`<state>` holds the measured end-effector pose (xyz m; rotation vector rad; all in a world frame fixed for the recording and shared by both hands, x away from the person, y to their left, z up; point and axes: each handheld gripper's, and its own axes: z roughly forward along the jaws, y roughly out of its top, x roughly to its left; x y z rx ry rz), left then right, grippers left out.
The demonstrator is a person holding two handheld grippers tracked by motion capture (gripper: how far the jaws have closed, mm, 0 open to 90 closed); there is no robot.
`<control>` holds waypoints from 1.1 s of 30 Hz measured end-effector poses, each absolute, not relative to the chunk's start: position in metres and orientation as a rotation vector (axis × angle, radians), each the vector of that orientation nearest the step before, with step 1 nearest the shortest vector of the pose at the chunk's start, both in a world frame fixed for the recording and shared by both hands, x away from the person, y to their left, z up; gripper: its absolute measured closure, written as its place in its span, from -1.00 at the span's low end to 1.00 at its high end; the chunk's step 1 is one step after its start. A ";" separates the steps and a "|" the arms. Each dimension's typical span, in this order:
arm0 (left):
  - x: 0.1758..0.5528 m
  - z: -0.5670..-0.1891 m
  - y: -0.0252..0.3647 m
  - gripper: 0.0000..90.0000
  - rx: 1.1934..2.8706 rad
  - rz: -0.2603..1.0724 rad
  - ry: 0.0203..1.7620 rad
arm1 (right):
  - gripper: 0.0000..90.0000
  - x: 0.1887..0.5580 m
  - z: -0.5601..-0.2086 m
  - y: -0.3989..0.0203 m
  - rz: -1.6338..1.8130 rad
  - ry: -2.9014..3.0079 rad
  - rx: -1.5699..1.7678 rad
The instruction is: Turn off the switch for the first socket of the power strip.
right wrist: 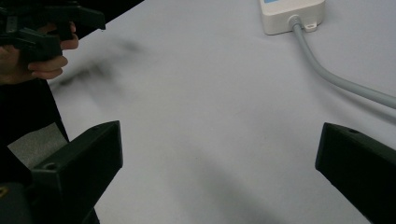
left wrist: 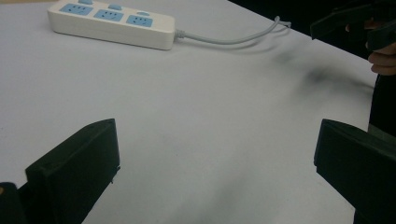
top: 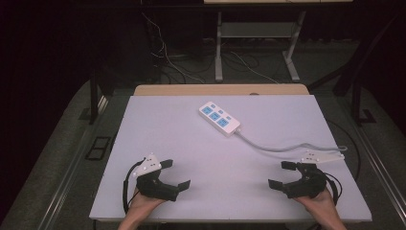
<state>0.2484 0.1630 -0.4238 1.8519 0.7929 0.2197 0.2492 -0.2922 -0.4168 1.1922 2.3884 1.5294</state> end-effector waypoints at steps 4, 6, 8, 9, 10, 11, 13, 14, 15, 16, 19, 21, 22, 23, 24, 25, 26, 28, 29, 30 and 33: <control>0.250 -0.424 0.163 -1.00 1.849 0.219 0.790 | -0.99 0.249 -0.417 -0.292 1.529 2.395 1.194; 0.250 -0.424 0.163 -1.00 1.850 0.219 0.791 | -0.99 0.248 -0.417 -0.291 1.527 2.397 1.193; 0.250 -0.425 0.163 -1.00 1.851 0.217 0.789 | -0.99 0.249 -0.417 -0.291 1.527 2.399 1.192; 0.250 -0.425 0.163 -1.00 1.852 0.216 0.788 | -0.99 0.249 -0.417 -0.291 1.526 2.400 1.193; 0.250 -0.425 0.163 -1.00 1.853 0.214 0.786 | -0.99 0.249 -0.417 -0.291 1.525 2.401 1.193; 0.250 -0.425 0.163 -1.00 1.854 0.213 0.784 | -0.99 0.249 -0.417 -0.291 1.525 2.402 1.191; 0.250 -0.425 0.163 -1.00 1.858 0.211 0.784 | -0.99 0.248 -0.417 -0.290 1.522 2.404 1.192; 0.250 -0.425 0.163 -1.00 1.859 0.209 0.782 | -0.99 0.248 -0.417 -0.291 1.520 2.403 1.191; 0.250 -0.425 0.163 -1.00 1.859 0.209 0.783 | -0.99 0.248 -0.417 -0.291 1.520 2.403 1.191; 0.250 -0.425 0.163 -1.00 1.859 0.208 0.783 | -0.99 0.248 -0.417 -0.291 1.521 2.401 1.194; 0.250 -0.425 0.163 -1.00 1.857 0.207 0.783 | -0.99 0.248 -0.416 -0.291 1.516 2.405 1.193; 0.250 -0.425 0.163 -1.00 1.852 0.206 0.785 | -0.99 0.248 -0.416 -0.291 1.515 2.404 1.190; 0.250 -0.425 0.163 -1.00 1.850 0.206 0.784 | -0.99 0.247 -0.415 -0.291 1.517 2.405 1.191; 0.250 -0.425 0.163 -1.00 1.849 0.207 0.784 | -0.99 0.247 -0.415 -0.291 1.517 2.405 1.191; 0.250 -0.425 0.163 -1.00 1.849 0.206 0.785 | -0.99 0.247 -0.414 -0.290 1.509 2.411 1.189; 0.250 -0.425 0.163 -1.00 1.849 0.206 0.784 | -0.99 0.247 -0.414 -0.290 1.509 2.411 1.189; 0.250 -0.425 0.164 -1.00 1.848 0.205 0.785 | -0.99 0.247 -0.413 -0.290 1.501 2.414 1.183; 0.250 -0.426 0.164 -1.00 1.847 0.199 0.786 | -0.99 0.247 -0.410 -0.291 1.499 2.418 1.179; 0.250 -0.426 0.164 -1.00 1.848 0.196 0.787 | -0.99 0.248 -0.409 -0.291 1.497 2.423 1.176; 0.250 -0.426 0.164 -1.00 1.847 0.196 0.787 | -0.99 0.248 -0.409 -0.291 1.494 2.427 1.174; 0.250 -0.427 0.164 -1.00 1.843 0.197 0.792 | -0.99 0.249 -0.407 -0.290 1.484 2.436 1.171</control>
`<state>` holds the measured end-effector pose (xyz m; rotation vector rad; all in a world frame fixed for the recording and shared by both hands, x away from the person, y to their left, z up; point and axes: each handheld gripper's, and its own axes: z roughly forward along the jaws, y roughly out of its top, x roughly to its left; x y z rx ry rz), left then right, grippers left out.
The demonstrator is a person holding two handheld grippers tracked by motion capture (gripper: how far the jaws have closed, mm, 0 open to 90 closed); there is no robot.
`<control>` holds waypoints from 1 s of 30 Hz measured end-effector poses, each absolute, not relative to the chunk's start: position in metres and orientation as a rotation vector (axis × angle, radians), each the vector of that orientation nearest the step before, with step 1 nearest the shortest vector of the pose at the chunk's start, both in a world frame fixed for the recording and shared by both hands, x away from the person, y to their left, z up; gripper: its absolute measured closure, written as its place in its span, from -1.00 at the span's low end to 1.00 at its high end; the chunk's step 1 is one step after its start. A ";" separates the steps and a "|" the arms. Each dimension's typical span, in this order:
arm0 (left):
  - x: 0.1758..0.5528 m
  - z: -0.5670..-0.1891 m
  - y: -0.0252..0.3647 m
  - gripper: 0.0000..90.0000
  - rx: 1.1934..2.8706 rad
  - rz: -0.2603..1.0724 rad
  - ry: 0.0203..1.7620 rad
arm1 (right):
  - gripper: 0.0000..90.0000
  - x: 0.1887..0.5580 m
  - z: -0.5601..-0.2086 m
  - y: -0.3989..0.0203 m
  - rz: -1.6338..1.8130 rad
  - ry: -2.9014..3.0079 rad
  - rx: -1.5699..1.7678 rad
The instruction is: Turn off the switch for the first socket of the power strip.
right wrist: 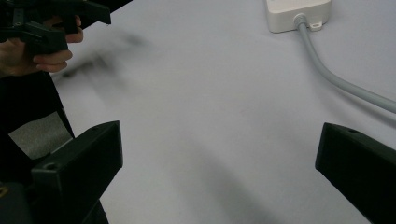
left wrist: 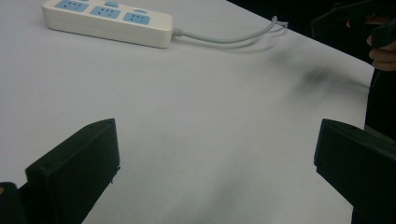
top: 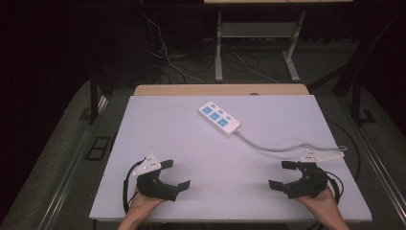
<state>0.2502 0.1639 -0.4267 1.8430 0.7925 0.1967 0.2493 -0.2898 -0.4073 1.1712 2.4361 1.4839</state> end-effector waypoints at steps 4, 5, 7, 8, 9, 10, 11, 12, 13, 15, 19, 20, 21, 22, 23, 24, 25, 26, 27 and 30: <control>0.250 -0.427 0.164 -1.00 1.839 0.199 0.798 | -0.99 0.255 -0.404 -0.288 1.467 2.464 1.164; 0.250 -0.427 0.164 -1.00 1.838 0.199 0.800 | -0.99 0.255 -0.404 -0.288 1.467 2.464 1.164; 0.250 -0.427 0.165 -1.00 1.835 0.198 0.801 | -0.99 0.259 -0.402 -0.286 1.456 2.484 1.169; 0.250 -0.427 0.165 -1.00 1.832 0.195 0.803 | -0.99 0.259 -0.402 -0.286 1.456 2.484 1.169; 0.250 -0.427 0.165 -1.00 1.832 0.194 0.804 | -0.99 0.260 -0.401 -0.285 1.442 2.497 1.165; 0.250 -0.427 0.165 -1.00 1.832 0.193 0.804 | -0.99 0.261 -0.400 -0.284 1.438 2.502 1.167; 0.251 -0.427 0.165 -1.00 1.832 0.191 0.805 | -0.99 0.262 -0.399 -0.284 1.437 2.506 1.163; 0.251 -0.427 0.166 -1.00 1.832 0.191 0.805 | -0.99 0.263 -0.398 -0.283 1.433 2.511 1.165; 0.251 -0.427 0.166 -1.00 1.830 0.190 0.806 | -0.99 0.264 -0.397 -0.283 1.432 2.513 1.163; 0.250 -0.427 0.166 -1.00 1.828 0.190 0.807 | -0.99 0.265 -0.396 -0.283 1.430 2.516 1.160; 0.250 -0.427 0.166 -1.00 1.826 0.189 0.809 | -0.99 0.268 -0.392 -0.281 1.424 2.531 1.151; 0.250 -0.427 0.166 -1.00 1.825 0.188 0.809 | -0.99 0.270 -0.390 -0.280 1.426 2.536 1.141; 0.250 -0.427 0.166 -1.00 1.825 0.188 0.810 | -0.99 0.271 -0.388 -0.279 1.423 2.540 1.139; 0.250 -0.427 0.166 -1.00 1.825 0.188 0.811 | -0.99 0.271 -0.387 -0.279 1.423 2.544 1.137; 0.250 -0.428 0.166 -1.00 1.826 0.188 0.811 | -0.99 0.273 -0.386 -0.278 1.428 2.544 1.130; 0.250 -0.427 0.166 -1.00 1.826 0.187 0.811 | -0.99 0.273 -0.386 -0.278 1.428 2.544 1.130; 0.250 -0.427 0.166 -1.00 1.825 0.186 0.811 | -0.99 0.274 -0.384 -0.277 1.433 2.549 1.127; 0.250 -0.427 0.166 -1.00 1.825 0.186 0.810 | -0.99 0.276 -0.383 -0.277 1.433 2.552 1.123; 0.250 -0.427 0.166 -1.00 1.825 0.185 0.810 | -0.99 0.276 -0.383 -0.277 1.433 2.552 1.123; 0.250 -0.427 0.166 -1.00 1.825 0.184 0.809 | -0.99 0.279 -0.379 -0.274 1.432 2.555 1.113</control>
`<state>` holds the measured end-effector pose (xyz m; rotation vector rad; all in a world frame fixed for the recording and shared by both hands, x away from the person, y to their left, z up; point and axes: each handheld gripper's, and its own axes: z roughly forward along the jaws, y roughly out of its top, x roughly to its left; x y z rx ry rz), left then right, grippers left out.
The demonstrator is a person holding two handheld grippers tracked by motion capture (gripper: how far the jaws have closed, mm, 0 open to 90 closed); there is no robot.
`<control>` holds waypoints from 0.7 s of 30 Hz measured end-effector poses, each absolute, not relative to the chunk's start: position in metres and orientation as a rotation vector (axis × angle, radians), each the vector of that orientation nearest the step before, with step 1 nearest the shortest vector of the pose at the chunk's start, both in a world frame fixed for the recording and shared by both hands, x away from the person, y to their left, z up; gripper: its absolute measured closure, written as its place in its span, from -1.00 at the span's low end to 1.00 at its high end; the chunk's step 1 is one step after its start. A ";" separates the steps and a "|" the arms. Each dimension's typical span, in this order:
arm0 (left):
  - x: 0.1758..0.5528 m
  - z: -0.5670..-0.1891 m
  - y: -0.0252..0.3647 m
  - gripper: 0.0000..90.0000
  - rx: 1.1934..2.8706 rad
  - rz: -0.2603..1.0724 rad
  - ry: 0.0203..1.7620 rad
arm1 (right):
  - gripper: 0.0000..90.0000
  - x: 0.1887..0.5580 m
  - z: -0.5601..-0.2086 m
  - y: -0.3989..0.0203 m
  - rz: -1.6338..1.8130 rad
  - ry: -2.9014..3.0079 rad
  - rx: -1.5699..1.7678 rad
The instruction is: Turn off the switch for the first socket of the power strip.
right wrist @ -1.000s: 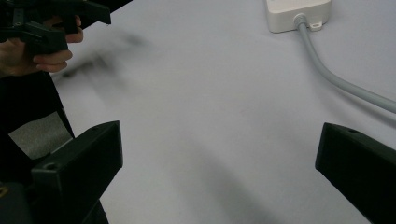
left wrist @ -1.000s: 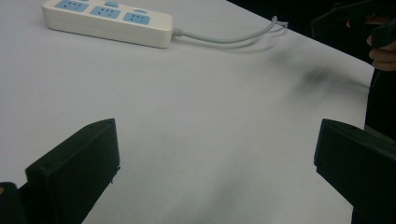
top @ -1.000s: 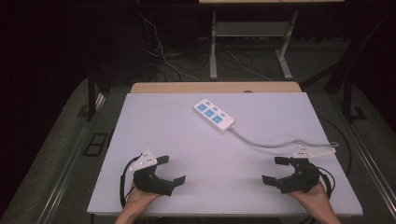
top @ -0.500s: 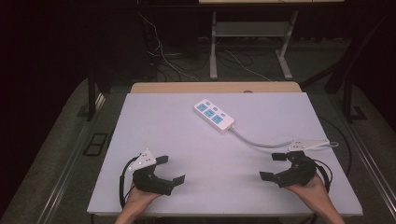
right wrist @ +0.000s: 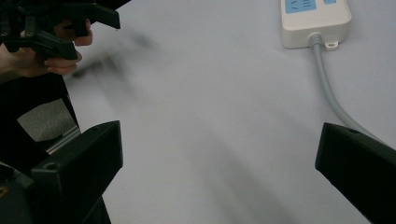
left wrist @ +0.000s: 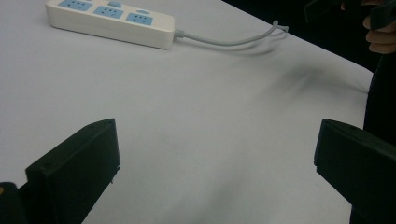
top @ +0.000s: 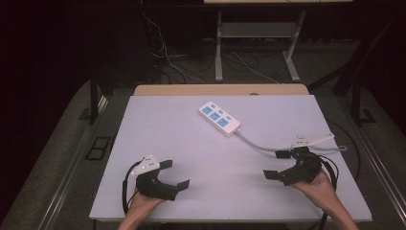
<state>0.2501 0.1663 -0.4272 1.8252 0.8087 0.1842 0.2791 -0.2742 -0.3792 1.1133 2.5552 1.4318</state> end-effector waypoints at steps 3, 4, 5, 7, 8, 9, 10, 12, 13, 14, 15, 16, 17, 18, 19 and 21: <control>0.250 -0.427 0.167 -1.00 1.821 0.177 0.809 | -0.99 0.284 -0.375 -0.270 1.422 2.574 1.091; 0.250 -0.427 0.166 -1.00 1.819 0.176 0.809 | -0.99 0.284 -0.375 -0.270 1.422 2.574 1.091; 0.250 -0.427 0.166 -1.00 1.817 0.175 0.810 | -0.99 0.285 -0.374 -0.269 1.420 2.577 1.087; 0.250 -0.427 0.166 -1.00 1.818 0.173 0.809 | -0.99 0.290 -0.371 -0.265 1.407 2.591 1.071; 0.250 -0.428 0.166 -1.00 1.817 0.172 0.810 | -0.99 0.290 -0.371 -0.265 1.407 2.591 1.071; 0.250 -0.428 0.166 -1.00 1.817 0.171 0.809 | -0.99 0.293 -0.369 -0.263 1.404 2.597 1.065; 0.250 -0.428 0.166 -1.00 1.819 0.171 0.808 | -0.99 0.293 -0.369 -0.263 1.404 2.597 1.065; 0.250 -0.428 0.166 -1.00 1.818 0.171 0.809 | -0.99 0.297 -0.366 -0.259 1.391 2.612 1.048; 0.250 -0.428 0.166 -1.00 1.817 0.171 0.809 | -0.99 0.297 -0.366 -0.259 1.391 2.612 1.048; 0.250 -0.428 0.166 -1.00 1.817 0.171 0.809 | -0.99 0.299 -0.363 -0.257 1.392 2.618 1.037; 0.250 -0.428 0.166 -1.00 1.818 0.173 0.808 | -0.99 0.299 -0.363 -0.257 1.392 2.618 1.037; 0.250 -0.428 0.166 -1.00 1.819 0.173 0.807 | -0.99 0.301 -0.362 -0.256 1.389 2.619 1.033; 0.250 -0.428 0.166 -1.00 1.818 0.173 0.808 | -0.99 0.304 -0.360 -0.255 1.384 2.625 1.028; 0.250 -0.427 0.167 -1.00 1.819 0.174 0.807 | -0.99 0.305 -0.359 -0.254 1.380 2.626 1.027; 0.250 -0.427 0.167 -1.00 1.820 0.174 0.806 | -0.99 0.306 -0.358 -0.254 1.383 2.626 1.026; 0.250 -0.428 0.167 -1.00 1.820 0.173 0.806 | -0.99 0.308 -0.358 -0.254 1.381 2.628 1.029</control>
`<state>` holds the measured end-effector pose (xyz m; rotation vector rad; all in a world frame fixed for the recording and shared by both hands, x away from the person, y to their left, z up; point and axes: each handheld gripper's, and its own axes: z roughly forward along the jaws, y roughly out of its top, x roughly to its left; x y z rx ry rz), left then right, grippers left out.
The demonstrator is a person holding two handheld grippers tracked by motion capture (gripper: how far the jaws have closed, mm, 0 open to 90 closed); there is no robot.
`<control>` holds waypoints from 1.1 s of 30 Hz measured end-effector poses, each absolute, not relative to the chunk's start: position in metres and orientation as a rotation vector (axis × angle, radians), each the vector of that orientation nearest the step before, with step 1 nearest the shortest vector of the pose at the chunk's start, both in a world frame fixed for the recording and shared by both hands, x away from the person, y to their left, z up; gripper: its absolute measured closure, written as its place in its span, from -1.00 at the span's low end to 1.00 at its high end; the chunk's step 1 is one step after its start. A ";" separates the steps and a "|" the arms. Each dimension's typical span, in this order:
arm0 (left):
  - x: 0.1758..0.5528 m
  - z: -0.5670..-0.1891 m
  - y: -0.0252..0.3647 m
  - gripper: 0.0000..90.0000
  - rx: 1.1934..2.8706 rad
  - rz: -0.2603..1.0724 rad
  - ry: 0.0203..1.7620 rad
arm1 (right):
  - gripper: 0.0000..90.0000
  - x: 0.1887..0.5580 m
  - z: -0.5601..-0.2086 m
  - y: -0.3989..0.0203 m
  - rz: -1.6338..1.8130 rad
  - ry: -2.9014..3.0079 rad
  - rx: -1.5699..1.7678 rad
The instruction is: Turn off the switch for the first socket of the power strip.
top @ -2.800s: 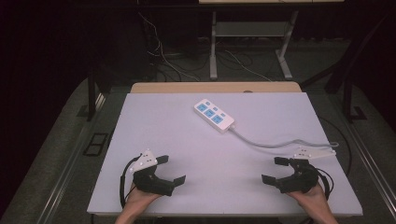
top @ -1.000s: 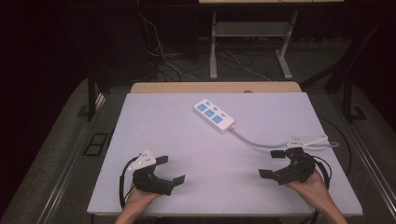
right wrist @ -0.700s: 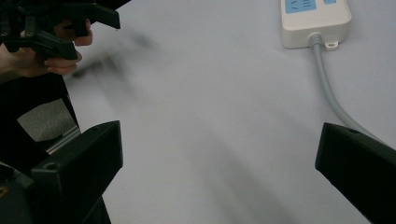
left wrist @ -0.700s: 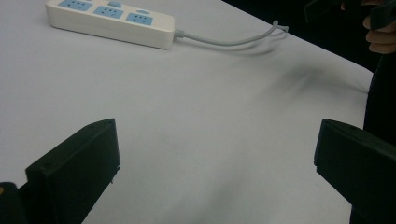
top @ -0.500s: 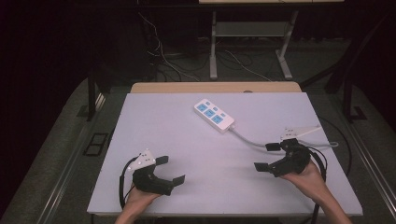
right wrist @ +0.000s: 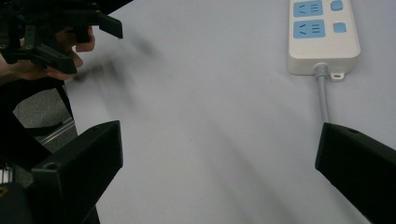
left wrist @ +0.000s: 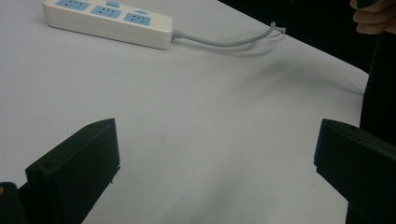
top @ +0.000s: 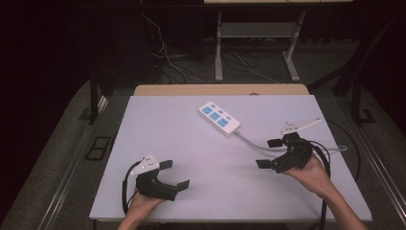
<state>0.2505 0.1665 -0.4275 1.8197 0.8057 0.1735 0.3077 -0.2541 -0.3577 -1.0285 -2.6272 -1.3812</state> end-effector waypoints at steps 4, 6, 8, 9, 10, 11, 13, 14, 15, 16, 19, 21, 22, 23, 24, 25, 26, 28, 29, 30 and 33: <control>0.251 -0.428 0.166 -1.00 1.817 0.171 0.808 | -0.99 0.316 -0.356 -0.253 -1.357 -2.634 -1.025; 0.251 -0.428 0.166 -1.00 1.817 0.170 0.808 | -0.99 0.319 -0.355 -0.253 -1.352 -2.636 -1.026; 0.251 -0.428 0.166 -1.00 1.817 0.170 0.808 | -0.99 0.323 -0.354 -0.251 -1.348 -2.639 -1.023; 0.251 -0.428 0.166 -1.00 1.817 0.171 0.807 | -0.99 0.325 -0.353 -0.251 -1.342 -2.641 -1.024; 0.251 -0.428 0.166 -1.00 1.819 0.171 0.806 | -0.99 0.327 -0.353 -0.250 -1.340 -2.643 -1.024; 0.251 -0.428 0.167 -1.00 1.820 0.172 0.806 | -0.99 0.327 -0.353 -0.250 -1.340 -2.643 -1.024; 0.251 -0.428 0.167 -1.00 1.819 0.172 0.808 | -0.99 0.331 -0.353 -0.249 -1.326 -2.651 -1.023; 0.251 -0.428 0.167 -1.00 1.818 0.172 0.809 | -0.99 0.335 -0.352 -0.247 -1.310 -2.654 -1.026; 0.251 -0.428 0.167 -1.00 1.818 0.172 0.810 | -0.99 0.335 -0.352 -0.247 -1.310 -2.654 -1.026; 0.251 -0.427 0.167 -1.00 1.817 0.171 0.810 | -0.99 0.337 -0.352 -0.246 -1.301 -2.658 -1.026; 0.251 -0.427 0.167 -1.00 1.815 0.171 0.811 | -0.99 0.343 -0.351 -0.244 -1.287 -2.665 -1.020; 0.251 -0.427 0.167 -1.00 1.815 0.171 0.810 | -0.99 0.346 -0.350 -0.242 -1.288 -2.668 -1.016; 0.251 -0.427 0.168 -1.00 1.815 0.171 0.810 | -0.99 0.348 -0.350 -0.242 -1.282 -2.669 -1.017; 0.251 -0.427 0.168 -1.00 1.815 0.171 0.810 | -0.99 0.349 -0.349 -0.241 -1.277 -2.670 -1.017; 0.251 -0.427 0.168 -1.00 1.815 0.170 0.810 | -0.99 0.351 -0.349 -0.240 -1.272 -2.674 -1.017; 0.251 -0.427 0.168 -1.00 1.815 0.170 0.810 | -0.99 0.353 -0.349 -0.239 -1.267 -2.677 -1.018; 0.250 -0.427 0.168 -1.00 1.815 0.169 0.810 | -0.99 0.354 -0.349 -0.238 -1.260 -2.681 -1.014; 0.250 -0.427 0.168 -1.00 1.816 0.169 0.808 | -0.99 0.358 -0.349 -0.236 -1.249 -2.688 -1.011; 0.250 -0.427 0.168 -1.00 1.816 0.169 0.808 | -0.99 0.359 -0.349 -0.235 -1.247 -2.687 -1.010; 0.250 -0.427 0.168 -1.00 1.816 0.169 0.808 | -0.99 0.362 -0.349 -0.234 -1.241 -2.687 -1.014; 0.251 -0.427 0.167 -1.00 1.816 0.169 0.806 | -0.99 0.366 -0.350 -0.233 -1.232 -2.689 -1.012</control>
